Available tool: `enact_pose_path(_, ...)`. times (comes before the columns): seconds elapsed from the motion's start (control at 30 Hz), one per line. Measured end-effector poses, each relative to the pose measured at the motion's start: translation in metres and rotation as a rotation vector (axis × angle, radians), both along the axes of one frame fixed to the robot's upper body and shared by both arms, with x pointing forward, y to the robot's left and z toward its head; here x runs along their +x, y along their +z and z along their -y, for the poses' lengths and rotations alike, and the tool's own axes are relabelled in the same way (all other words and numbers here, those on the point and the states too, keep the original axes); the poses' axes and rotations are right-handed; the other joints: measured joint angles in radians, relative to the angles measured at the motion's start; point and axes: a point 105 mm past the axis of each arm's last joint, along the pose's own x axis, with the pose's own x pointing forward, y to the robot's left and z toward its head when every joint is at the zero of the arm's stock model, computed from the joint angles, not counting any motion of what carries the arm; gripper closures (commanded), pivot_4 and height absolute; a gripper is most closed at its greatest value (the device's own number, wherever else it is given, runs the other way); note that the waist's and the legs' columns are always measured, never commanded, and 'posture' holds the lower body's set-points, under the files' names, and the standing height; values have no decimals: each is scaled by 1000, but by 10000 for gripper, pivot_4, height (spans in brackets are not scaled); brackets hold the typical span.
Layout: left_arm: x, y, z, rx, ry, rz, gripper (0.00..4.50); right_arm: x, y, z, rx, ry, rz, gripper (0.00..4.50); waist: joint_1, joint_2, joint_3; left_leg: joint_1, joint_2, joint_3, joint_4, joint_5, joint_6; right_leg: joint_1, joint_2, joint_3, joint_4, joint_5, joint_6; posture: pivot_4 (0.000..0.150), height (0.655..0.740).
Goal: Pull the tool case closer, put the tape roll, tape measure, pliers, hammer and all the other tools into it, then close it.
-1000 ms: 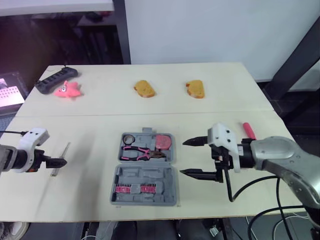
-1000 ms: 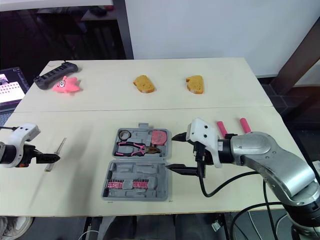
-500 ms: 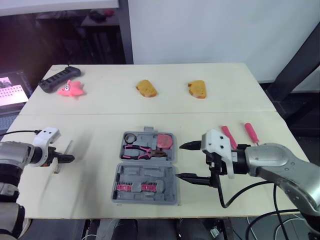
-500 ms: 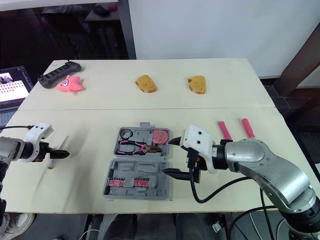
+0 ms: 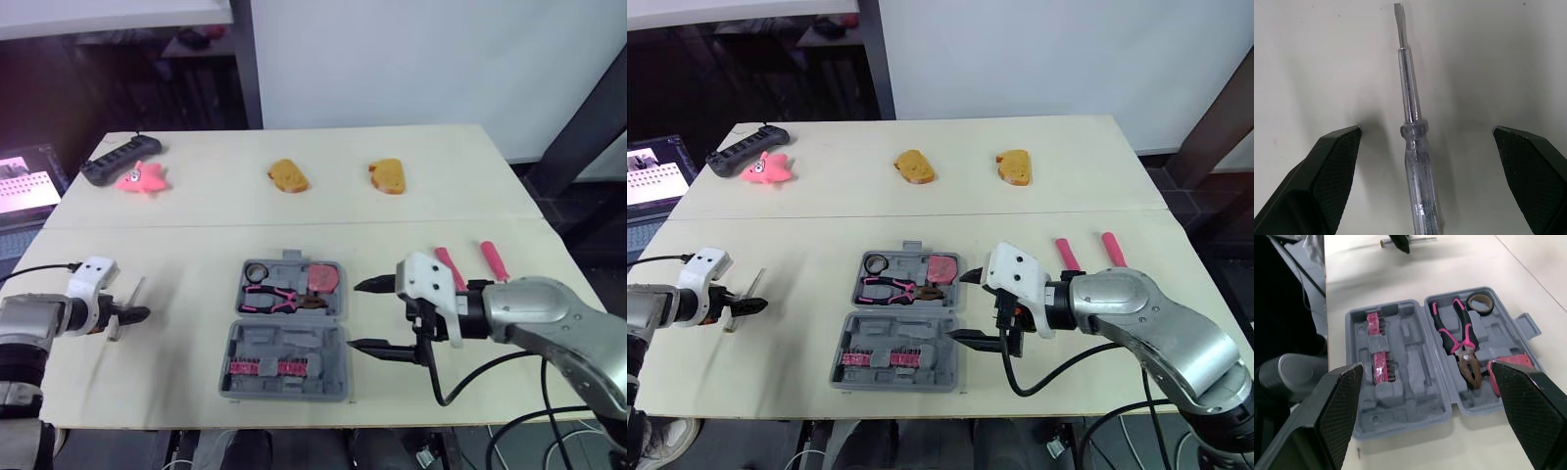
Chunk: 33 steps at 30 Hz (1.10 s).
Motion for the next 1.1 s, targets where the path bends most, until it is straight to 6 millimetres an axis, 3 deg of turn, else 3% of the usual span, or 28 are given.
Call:
enact_pose_path(0.07, 1, 0, 1, -3, 8, 11, 13542, 0, 0, 0, -2, 4, -1, 0, 1, 0, 0, 0, 0, 0, 0, 0, 0, 1, 0, 0, 0, 0, 0, 1500, 7400)
enact_pose_path(0.27, 1, -2, 3, -17, 21, 32, 44496, 0, 1, -1, -7, 13, -2, 0, 4, 1, 0, 1, 0, 0, 0, 0, 0, 2, 0, 0, 0, 0, 0, 1500, 7400)
enact_pose_path(0.63, 2, -1, 5, -5, 4, 70, 44829, 0, 0, -1, -9, 14, -4, 0, 5, 2, -1, 2, 0, 0, 0, 0, 0, 3, 0, 0, 0, 0, 0, 1500, 7400)
enact_pose_path(0.73, 4, 3, 14, -14, -60, 96, 44829, 0, 0, -1, -10, 9, -4, 0, 9, 1, 0, 1, 0, 0, 0, 0, 0, 3, 0, 0, 0, 0, 0, 1500, 7400)
enact_pose_path(0.87, 7, 29, 47, -49, -322, 131, 44829, 0, -1, -2, -12, 6, -6, 0, 4, -7, 1, -3, 0, -1, 2, 1, -1, 0, 0, -1, 0, 0, 0, 1500, 7400)
enact_pose_path(1.0, 3, 69, 74, -56, -580, 138, 44829, 0, -6, -4, -16, 5, -10, 0, 0, -8, 1, -6, 0, -1, 3, 1, -1, -3, 0, -1, 0, 0, 0, 1500, 7400)
enact_pose_path(1.1, -7, 85, 93, -99, -726, 93, 44829, 1, -8, -9, 1, 3, -9, 0, -2, -7, 1, -6, 0, -1, 3, 0, -1, -3, 0, -1, 0, 0, 0, 1500, 7400)
